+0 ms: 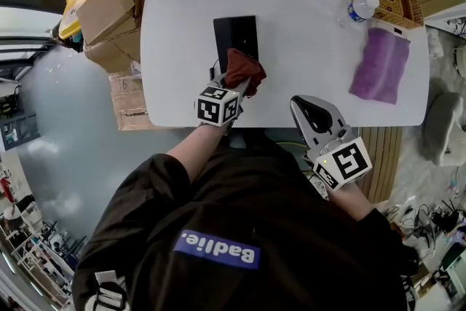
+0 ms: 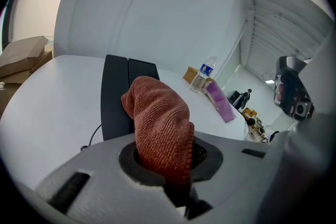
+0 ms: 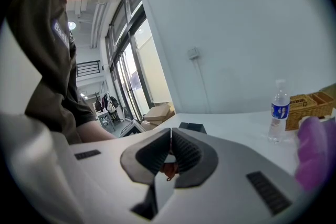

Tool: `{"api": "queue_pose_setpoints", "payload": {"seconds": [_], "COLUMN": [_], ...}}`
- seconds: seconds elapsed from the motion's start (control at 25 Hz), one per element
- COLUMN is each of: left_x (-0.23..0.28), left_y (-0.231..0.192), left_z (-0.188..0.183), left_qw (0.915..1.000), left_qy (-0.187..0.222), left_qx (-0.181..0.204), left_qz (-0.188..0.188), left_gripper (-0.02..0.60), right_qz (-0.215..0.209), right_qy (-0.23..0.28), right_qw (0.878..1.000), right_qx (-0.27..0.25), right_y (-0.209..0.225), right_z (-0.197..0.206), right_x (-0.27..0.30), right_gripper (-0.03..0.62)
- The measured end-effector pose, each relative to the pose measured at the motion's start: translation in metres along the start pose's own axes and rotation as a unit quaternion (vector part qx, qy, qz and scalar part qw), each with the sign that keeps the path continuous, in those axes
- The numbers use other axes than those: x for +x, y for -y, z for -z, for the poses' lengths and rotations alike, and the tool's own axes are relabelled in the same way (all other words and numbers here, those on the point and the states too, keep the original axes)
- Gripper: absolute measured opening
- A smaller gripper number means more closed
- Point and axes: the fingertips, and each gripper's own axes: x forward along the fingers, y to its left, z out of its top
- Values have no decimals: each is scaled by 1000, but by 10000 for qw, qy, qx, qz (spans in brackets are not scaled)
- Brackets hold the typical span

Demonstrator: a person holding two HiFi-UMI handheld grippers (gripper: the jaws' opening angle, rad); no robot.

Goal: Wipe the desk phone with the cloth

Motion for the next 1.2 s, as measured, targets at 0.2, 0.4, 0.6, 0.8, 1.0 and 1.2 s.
{"api": "queue_pose_setpoints", "payload": {"seconds": [0.2, 0.4, 0.6, 0.8, 1.0, 1.2], "left_x": [-4, 5, 21, 30, 27, 22], "left_y": [11, 2, -16, -24, -17, -4], "left_z": [-57, -123, -145, -125, -91, -42], "left_qw": [9983, 9942, 9939, 9959, 9976, 9994], "left_qy": [522, 996, 1025, 824, 659, 303], "left_qx": [214, 405, 393, 298, 139, 138], "left_qz": [110, 11, -141, -224, -189, -84], "left_gripper": [60, 60, 60, 60, 60, 60], "right_qz": [-48, -22, 77, 133, 100, 29], "right_qy": [88, 100, 48, -11, 6, 18], "right_qw": [9999, 9999, 9999, 9997, 9998, 9999], "right_qx": [-2, 32, 99, 191, 181, 104], "right_y": [-1, 3, 12, 18, 18, 14], "right_z": [-4, -4, 2, 10, 11, 8], "right_x": [0, -4, -10, -13, -7, -1], "right_gripper": [31, 31, 31, 31, 31, 31]}}
